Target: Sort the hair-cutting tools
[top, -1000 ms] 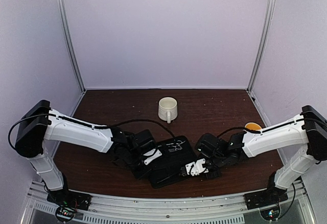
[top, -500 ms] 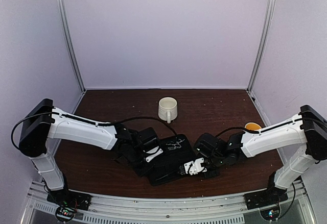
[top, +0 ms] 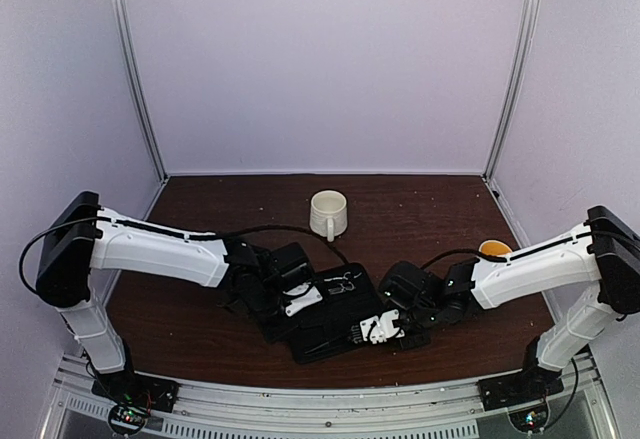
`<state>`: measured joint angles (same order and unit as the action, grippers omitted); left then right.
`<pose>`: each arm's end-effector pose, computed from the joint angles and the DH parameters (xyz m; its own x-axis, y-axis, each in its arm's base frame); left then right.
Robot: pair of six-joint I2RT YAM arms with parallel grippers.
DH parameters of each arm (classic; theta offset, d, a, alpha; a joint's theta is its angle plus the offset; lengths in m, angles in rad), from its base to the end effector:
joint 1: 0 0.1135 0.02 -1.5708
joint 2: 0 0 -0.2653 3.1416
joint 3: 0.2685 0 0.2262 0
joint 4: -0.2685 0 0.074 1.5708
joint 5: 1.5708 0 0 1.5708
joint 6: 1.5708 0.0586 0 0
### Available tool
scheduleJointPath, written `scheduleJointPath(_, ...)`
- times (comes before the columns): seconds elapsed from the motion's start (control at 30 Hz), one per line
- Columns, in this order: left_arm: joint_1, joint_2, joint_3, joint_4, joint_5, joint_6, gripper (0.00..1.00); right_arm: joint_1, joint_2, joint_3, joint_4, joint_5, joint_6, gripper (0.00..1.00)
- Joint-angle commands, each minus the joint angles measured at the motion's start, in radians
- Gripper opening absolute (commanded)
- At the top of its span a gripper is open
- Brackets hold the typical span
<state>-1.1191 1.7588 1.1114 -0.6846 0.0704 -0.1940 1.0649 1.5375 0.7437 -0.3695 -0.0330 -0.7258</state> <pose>0.1321 -0.2817 0.1618 -0.5906 0.7767 -0.2189 0.8060 0.5811 -0.1127 0.1240 0.2279 0.1435 0.2517 -0.9146 -0.3165 -0.9540 -0.1793 -0.2404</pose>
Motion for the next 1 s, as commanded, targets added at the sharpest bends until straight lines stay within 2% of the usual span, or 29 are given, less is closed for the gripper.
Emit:
scheduleJointPath(0.0,-0.004,0.017,0.058,-0.06,0.095,0.12,0.0,-0.001,0.059,-0.024,-0.001,0.053,0.013,0.2)
scheduleJointPath(0.43,0.025,0.166,0.161,-0.069,0.176,0.187,0.0,0.002,0.064,-0.021,-0.002,0.056,0.014,0.2)
scheduleJointPath(0.73,0.033,0.117,0.098,-0.048,0.163,0.197,0.0,0.001,0.064,-0.02,0.0,0.059,0.017,0.2)
scheduleJointPath(0.97,0.028,0.041,-0.082,0.016,0.12,0.156,0.0,0.001,0.076,-0.013,-0.006,0.061,0.017,0.2)
